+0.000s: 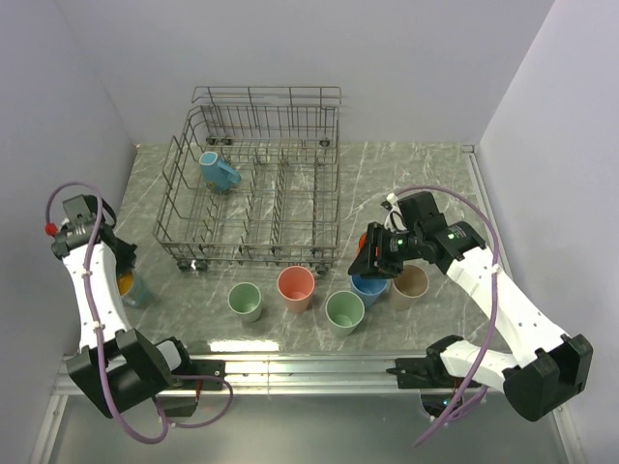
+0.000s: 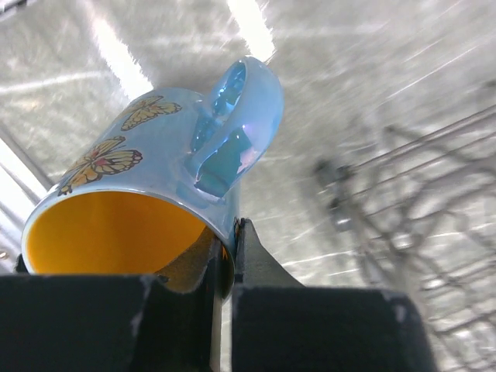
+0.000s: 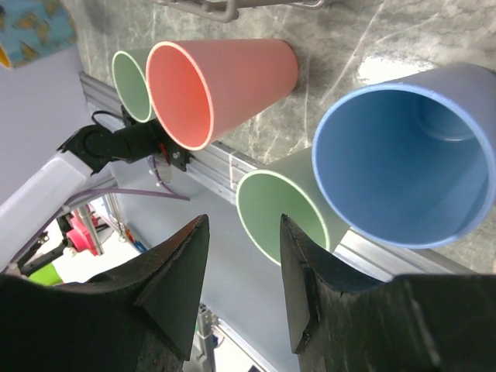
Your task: Load the cups into the dish rack
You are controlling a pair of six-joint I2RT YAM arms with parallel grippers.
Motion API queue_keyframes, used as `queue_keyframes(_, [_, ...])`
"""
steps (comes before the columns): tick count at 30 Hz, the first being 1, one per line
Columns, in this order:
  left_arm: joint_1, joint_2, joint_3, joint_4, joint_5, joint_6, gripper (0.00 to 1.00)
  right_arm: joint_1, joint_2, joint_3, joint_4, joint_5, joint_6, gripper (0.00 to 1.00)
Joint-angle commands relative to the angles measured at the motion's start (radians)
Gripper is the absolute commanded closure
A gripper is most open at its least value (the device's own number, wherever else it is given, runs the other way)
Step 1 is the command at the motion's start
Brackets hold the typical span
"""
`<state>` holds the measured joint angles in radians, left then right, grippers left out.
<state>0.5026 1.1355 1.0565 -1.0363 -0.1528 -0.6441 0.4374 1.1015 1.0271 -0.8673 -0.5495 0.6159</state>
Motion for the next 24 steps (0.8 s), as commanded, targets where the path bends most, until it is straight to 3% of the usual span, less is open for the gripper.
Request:
queue_keyframes(1, [0.002, -0.01, 0.135, 0.067, -0.007, -0.067, 1.0, 0.011, 0.015, 0.07, -0.016, -0.023, -0.01, 0.51])
queue_keyframes(5, [0.002, 0.049, 0.242, 0.091, 0.016, -0.086, 1.0, 0.018, 0.032, 0.096, -0.036, -0.026, -0.025, 0.51])
queue_keyframes(11, [-0.025, 0.162, 0.531, 0.053, 0.084, -0.107, 1.0, 0.026, 0.037, 0.106, -0.024, -0.036, -0.021, 0.51])
queue_keyframes(16, [-0.075, 0.194, 0.687, 0.13, 0.284, -0.166, 1.0, 0.024, 0.066, 0.165, -0.015, -0.038, -0.022, 0.5])
queue_keyframes(20, [-0.159, 0.253, 0.883, 0.194, 0.566, -0.17, 1.0, 0.024, 0.116, 0.223, 0.019, -0.056, -0.022, 0.46])
queue_keyframes(24, [-0.257, 0.264, 0.93, 0.301, 0.775, -0.209, 1.0, 0.023, 0.155, 0.293, 0.103, -0.154, 0.016, 0.41])
